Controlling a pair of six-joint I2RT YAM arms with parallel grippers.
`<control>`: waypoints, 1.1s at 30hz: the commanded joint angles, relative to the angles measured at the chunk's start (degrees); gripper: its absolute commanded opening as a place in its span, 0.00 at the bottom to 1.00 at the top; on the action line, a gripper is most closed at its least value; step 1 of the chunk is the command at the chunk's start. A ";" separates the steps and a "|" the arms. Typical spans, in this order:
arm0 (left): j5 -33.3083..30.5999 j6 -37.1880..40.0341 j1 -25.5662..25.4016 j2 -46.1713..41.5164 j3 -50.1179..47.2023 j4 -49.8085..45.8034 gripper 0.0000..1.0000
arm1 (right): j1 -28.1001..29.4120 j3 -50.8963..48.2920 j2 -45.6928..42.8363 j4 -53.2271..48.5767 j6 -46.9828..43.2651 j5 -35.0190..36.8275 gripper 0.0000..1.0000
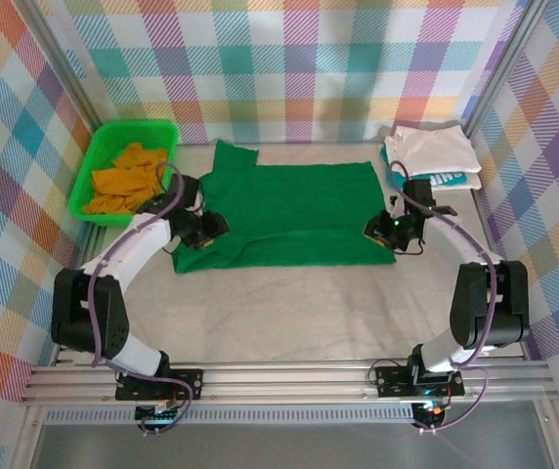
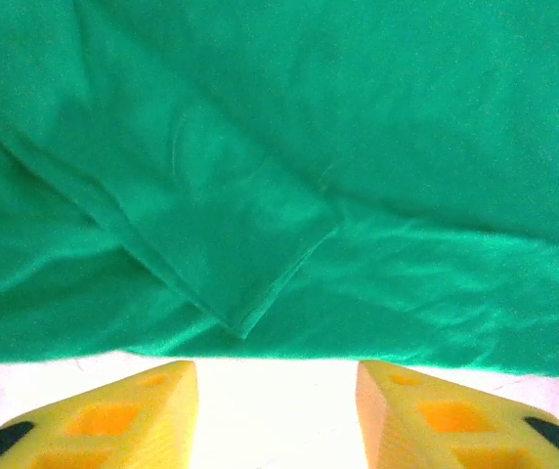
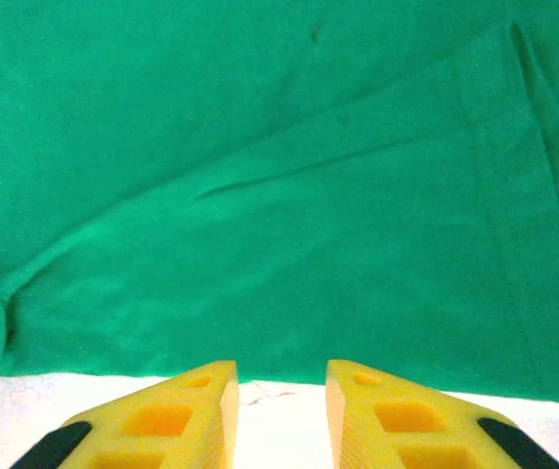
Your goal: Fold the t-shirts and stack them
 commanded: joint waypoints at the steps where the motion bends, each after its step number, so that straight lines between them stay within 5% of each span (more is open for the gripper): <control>1: -0.96 -3.19 -1.50 3.64 -1.25 2.20 0.50 | -0.05 0.42 0.57 5.09 0.43 -1.72 0.30; 13: -3.14 -4.71 -2.91 14.17 0.21 8.93 0.54 | 0.84 0.98 2.94 10.10 3.24 -5.80 0.28; 20: -5.54 -4.11 -3.10 15.38 1.51 9.27 0.17 | 0.92 1.50 2.58 9.04 3.20 -5.31 0.28; 33: -11.67 1.46 -3.71 15.12 8.37 2.25 0.01 | 0.93 1.15 1.77 8.78 3.86 -5.66 0.29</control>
